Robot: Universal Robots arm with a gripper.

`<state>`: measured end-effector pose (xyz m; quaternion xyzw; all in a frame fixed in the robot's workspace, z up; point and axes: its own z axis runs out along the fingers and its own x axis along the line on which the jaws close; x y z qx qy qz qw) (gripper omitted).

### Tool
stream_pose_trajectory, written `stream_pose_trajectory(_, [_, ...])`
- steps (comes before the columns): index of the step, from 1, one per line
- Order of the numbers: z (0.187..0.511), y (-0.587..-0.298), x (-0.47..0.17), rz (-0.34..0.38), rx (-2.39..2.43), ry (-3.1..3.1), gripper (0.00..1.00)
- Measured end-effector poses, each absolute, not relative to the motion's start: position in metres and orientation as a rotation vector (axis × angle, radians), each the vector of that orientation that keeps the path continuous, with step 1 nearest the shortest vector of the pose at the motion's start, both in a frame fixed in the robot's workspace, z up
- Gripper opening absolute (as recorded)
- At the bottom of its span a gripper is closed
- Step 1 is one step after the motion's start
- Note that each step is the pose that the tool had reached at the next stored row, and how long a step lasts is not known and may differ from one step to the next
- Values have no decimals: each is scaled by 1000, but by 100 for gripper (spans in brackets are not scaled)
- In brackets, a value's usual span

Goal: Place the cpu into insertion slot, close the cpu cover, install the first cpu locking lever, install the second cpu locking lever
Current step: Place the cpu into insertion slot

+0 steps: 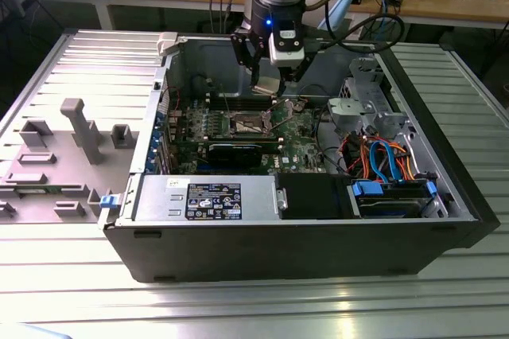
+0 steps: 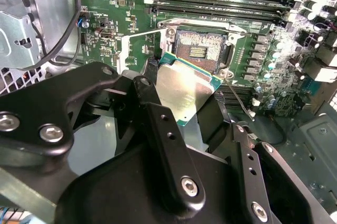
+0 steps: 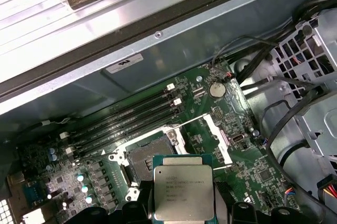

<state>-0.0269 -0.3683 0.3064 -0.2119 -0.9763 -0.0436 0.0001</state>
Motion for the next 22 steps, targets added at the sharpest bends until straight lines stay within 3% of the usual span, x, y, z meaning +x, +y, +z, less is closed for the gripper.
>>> stream_pose_trajectory(22, [306,-368,-27,-137,-741,-3052,55])
